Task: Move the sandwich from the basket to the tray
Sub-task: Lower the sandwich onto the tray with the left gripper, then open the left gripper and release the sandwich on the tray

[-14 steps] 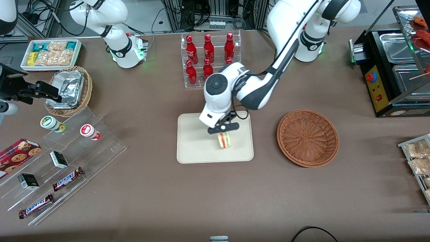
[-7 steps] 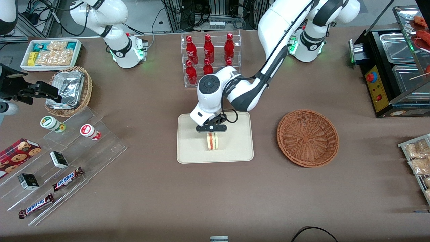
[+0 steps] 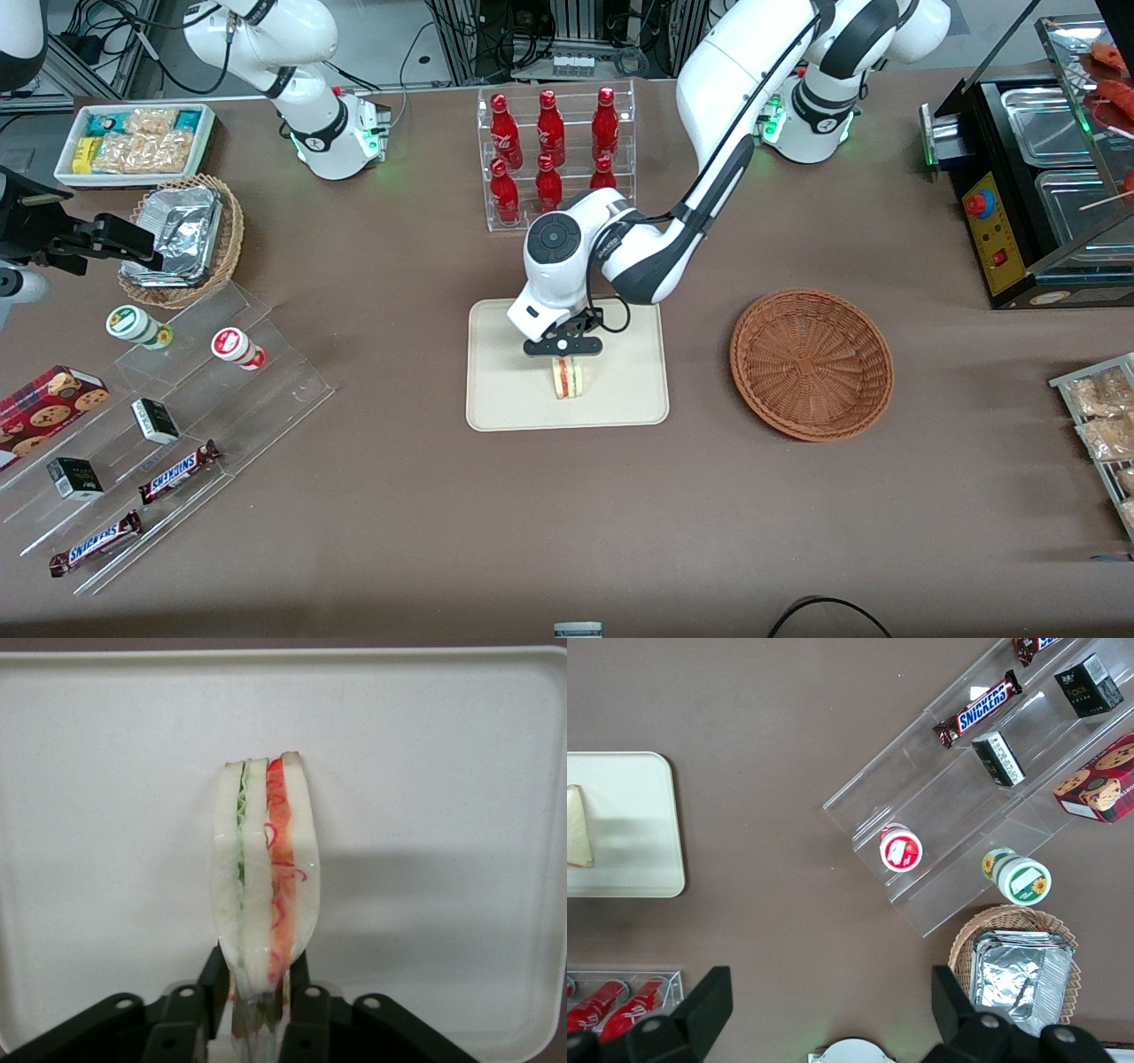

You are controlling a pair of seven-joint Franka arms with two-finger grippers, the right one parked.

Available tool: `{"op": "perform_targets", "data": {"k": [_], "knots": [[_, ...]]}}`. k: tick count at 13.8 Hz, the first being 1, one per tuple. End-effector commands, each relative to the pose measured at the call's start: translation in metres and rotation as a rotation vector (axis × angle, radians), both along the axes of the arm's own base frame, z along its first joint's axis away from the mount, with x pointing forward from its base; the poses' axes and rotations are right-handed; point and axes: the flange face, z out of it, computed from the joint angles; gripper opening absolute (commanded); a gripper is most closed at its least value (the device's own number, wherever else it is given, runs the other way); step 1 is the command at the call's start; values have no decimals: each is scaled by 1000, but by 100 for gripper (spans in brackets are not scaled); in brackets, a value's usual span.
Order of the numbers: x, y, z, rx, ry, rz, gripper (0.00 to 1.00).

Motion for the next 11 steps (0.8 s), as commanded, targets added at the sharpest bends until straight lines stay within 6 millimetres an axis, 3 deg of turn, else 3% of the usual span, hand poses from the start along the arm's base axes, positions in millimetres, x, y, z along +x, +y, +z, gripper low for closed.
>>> {"op": "perform_targets", "data": {"k": [1,3,5,8,11], "knots": [[4,-3,24,-6,-35,2,100],[7,6,59,9,-32,36,100],[13,24,108,15,-43,67,100],[39,74,183,1,-69,153,100],[66,154,243,33,-59,270,100]]}}
